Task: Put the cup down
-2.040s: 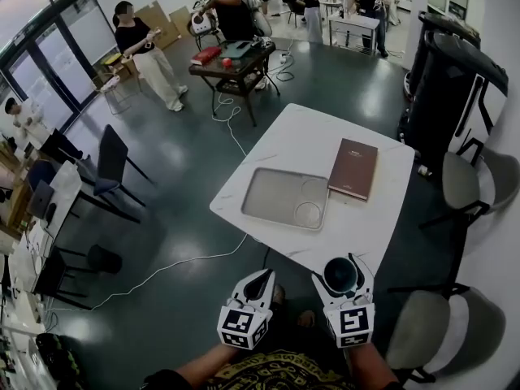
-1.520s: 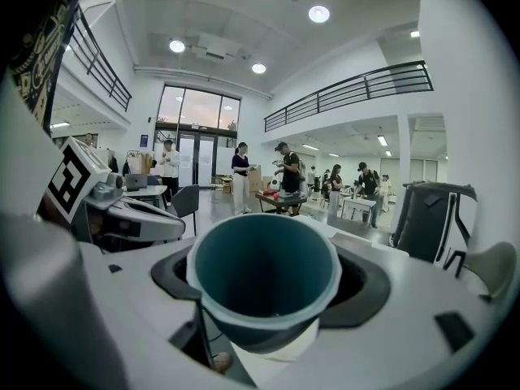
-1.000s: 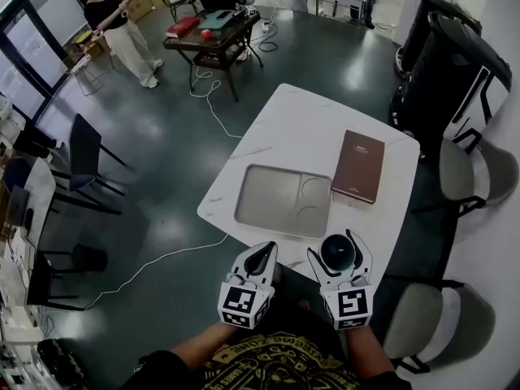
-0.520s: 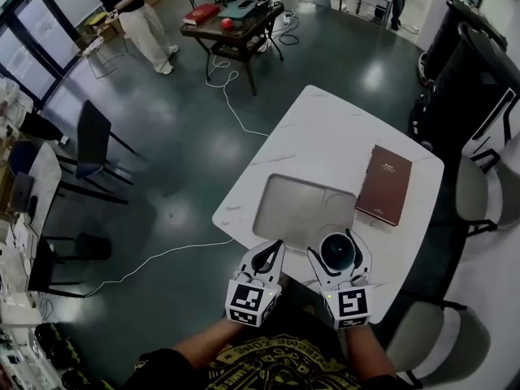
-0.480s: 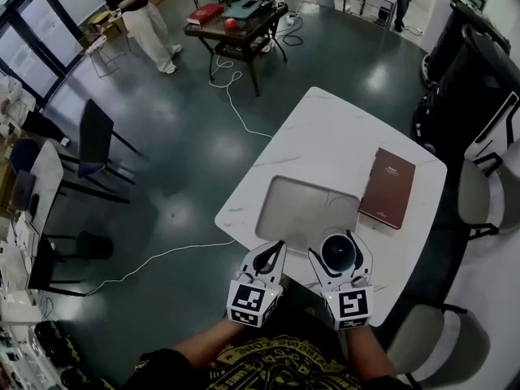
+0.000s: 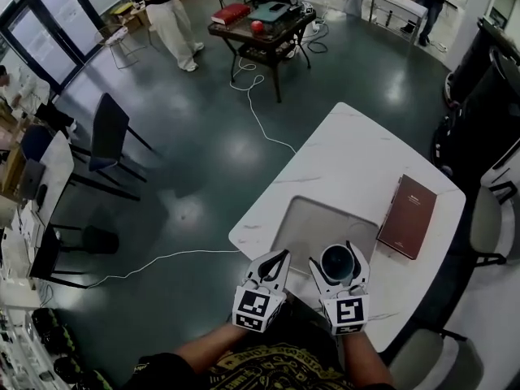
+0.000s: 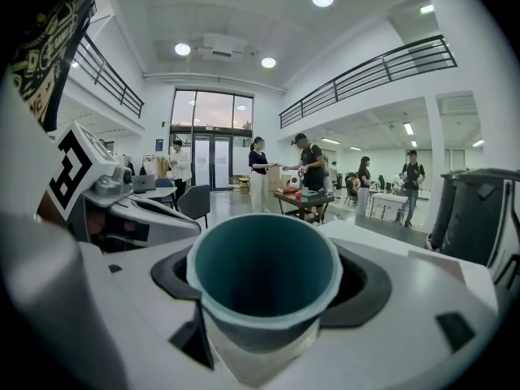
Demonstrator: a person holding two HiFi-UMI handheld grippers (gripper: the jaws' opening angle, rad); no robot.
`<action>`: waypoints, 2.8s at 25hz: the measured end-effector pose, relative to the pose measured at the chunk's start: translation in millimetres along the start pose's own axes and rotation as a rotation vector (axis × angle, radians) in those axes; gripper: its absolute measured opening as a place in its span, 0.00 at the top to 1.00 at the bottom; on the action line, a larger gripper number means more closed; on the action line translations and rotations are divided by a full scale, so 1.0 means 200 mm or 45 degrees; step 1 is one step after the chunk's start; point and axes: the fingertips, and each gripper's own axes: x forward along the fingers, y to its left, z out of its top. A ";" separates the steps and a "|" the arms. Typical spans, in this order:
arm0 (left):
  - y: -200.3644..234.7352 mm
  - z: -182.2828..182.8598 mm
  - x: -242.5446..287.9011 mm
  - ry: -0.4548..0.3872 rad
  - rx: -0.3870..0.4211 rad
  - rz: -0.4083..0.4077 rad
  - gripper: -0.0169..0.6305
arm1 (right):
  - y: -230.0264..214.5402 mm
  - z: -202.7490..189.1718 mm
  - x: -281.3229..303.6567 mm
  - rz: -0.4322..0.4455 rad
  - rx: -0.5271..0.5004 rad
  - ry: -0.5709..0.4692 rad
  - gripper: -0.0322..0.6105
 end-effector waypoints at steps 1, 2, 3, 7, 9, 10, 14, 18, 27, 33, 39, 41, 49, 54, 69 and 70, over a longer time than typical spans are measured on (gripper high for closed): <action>0.02 -0.02 0.01 0.009 0.000 0.003 0.96 | 0.00 -0.02 0.02 0.000 0.006 0.005 0.37; 0.03 -0.03 0.02 0.018 -0.002 0.007 0.96 | 0.00 -0.04 0.04 0.000 0.013 0.010 0.37; 0.04 -0.05 0.03 0.027 -0.004 0.011 0.96 | -0.01 -0.06 0.06 -0.002 0.019 0.014 0.37; 0.09 -0.09 0.09 0.059 -0.001 0.019 0.96 | -0.03 -0.12 0.13 -0.014 0.040 0.030 0.37; 0.11 -0.11 0.12 0.072 -0.002 0.022 0.96 | -0.04 -0.15 0.16 -0.022 0.043 0.038 0.37; 0.11 -0.12 0.13 0.077 -0.002 0.022 0.96 | -0.05 -0.16 0.17 -0.027 0.039 0.041 0.37; 0.12 -0.15 0.19 0.095 -0.005 0.018 0.96 | -0.08 -0.23 0.21 -0.051 0.018 0.053 0.37; 0.12 -0.15 0.24 0.108 -0.005 0.009 0.96 | -0.10 -0.25 0.25 -0.044 0.007 0.059 0.37; 0.10 -0.15 0.29 0.113 -0.011 -0.002 0.96 | -0.10 -0.35 0.29 -0.015 0.013 0.081 0.37; 0.09 -0.15 0.27 0.110 -0.002 -0.001 0.96 | -0.08 -0.39 0.28 -0.025 0.013 0.055 0.36; 0.07 -0.15 0.24 0.104 -0.001 -0.006 0.96 | -0.06 -0.39 0.26 -0.025 -0.003 0.062 0.35; 0.07 -0.15 0.24 0.098 -0.001 -0.008 0.96 | -0.07 -0.39 0.26 -0.024 -0.001 0.064 0.35; 0.02 -0.12 0.22 0.065 -0.004 -0.026 0.96 | -0.09 -0.39 0.25 0.011 0.066 0.091 0.28; 0.00 -0.09 0.19 0.041 -0.007 -0.029 0.96 | -0.09 -0.37 0.22 0.019 0.077 0.118 0.24; -0.20 -0.02 -0.04 -0.075 -0.047 0.049 0.96 | -0.10 -0.22 -0.15 0.008 0.055 0.044 0.24; -0.22 -0.01 -0.06 -0.081 -0.047 0.053 0.96 | -0.09 -0.20 -0.18 0.022 0.055 0.034 0.24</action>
